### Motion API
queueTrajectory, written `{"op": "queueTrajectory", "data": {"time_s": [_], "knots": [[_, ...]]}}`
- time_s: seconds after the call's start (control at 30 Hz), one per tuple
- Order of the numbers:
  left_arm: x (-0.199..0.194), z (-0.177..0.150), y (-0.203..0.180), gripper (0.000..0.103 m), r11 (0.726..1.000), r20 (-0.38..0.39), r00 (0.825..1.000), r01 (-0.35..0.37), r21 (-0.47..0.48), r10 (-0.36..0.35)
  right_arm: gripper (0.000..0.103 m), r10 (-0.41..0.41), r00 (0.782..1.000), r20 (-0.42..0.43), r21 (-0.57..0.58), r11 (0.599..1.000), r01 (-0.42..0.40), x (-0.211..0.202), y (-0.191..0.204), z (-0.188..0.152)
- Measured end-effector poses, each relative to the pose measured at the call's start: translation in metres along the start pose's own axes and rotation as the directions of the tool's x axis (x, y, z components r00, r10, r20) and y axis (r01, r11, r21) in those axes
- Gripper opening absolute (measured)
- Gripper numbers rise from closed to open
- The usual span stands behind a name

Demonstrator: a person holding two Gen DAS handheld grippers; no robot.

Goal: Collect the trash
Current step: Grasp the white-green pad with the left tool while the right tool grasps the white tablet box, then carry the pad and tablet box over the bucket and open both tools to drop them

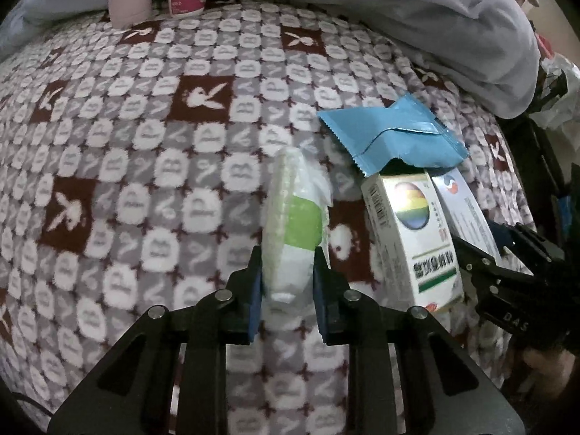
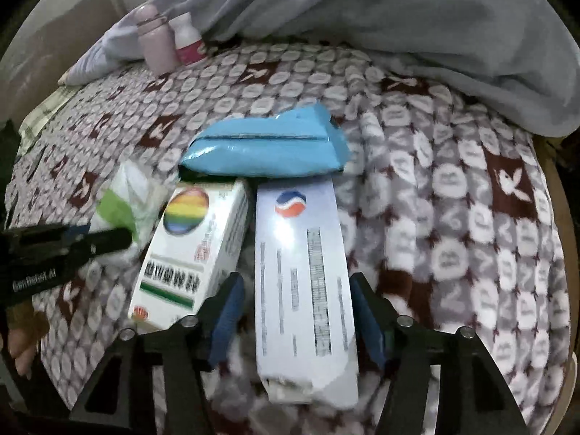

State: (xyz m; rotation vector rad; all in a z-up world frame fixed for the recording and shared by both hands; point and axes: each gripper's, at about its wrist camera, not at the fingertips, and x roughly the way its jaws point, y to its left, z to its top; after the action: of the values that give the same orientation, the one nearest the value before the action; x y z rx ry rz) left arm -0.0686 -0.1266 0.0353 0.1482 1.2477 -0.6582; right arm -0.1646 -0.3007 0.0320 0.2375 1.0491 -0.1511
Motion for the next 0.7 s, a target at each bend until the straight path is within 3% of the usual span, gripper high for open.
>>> {"op": "queueTrajectory", "data": {"time_s": [0.03,0.07,0.1,0.2,0.23,0.5,0.7], "knots": [[0.003,0.002,-0.001,0.024,1.000,-0.001,1.000,0.009,-0.006,-0.009,0.056,0.000,1.000,0.009,-0.001,1.000,0.000,-0.001,0.001,0.001],[0.007,0.004,-0.002,0.024,1.000,-0.006,1.000,0.013,-0.017,-0.013,0.045,-0.008,1.000,0.014,-0.005,1.000,0.008,-0.002,0.001,0.002],[0.010,0.005,-0.003,0.024,1.000,-0.010,1.000,0.011,-0.025,-0.011,0.044,-0.006,1.000,0.020,-0.002,1.000,0.006,-0.004,0.000,0.001],[0.011,0.003,-0.008,0.020,1.000,0.006,1.000,-0.003,-0.015,0.004,0.044,0.022,0.999,0.040,0.018,1.000,-0.022,-0.017,-0.005,-0.005],[0.009,0.001,-0.009,0.014,1.000,0.005,1.000,0.010,-0.017,-0.010,0.044,0.028,0.998,0.054,0.024,0.999,-0.029,-0.026,-0.008,-0.009],[-0.041,-0.021,-0.024,0.013,1.000,0.067,0.998,0.004,0.029,-0.006,0.044,0.061,0.987,0.150,0.033,0.997,-0.067,-0.094,-0.025,-0.047],[-0.068,-0.042,-0.068,0.013,0.994,0.105,0.994,0.016,0.104,-0.027,0.044,0.042,0.983,0.180,0.068,0.996,-0.055,-0.121,-0.042,-0.074]]}}
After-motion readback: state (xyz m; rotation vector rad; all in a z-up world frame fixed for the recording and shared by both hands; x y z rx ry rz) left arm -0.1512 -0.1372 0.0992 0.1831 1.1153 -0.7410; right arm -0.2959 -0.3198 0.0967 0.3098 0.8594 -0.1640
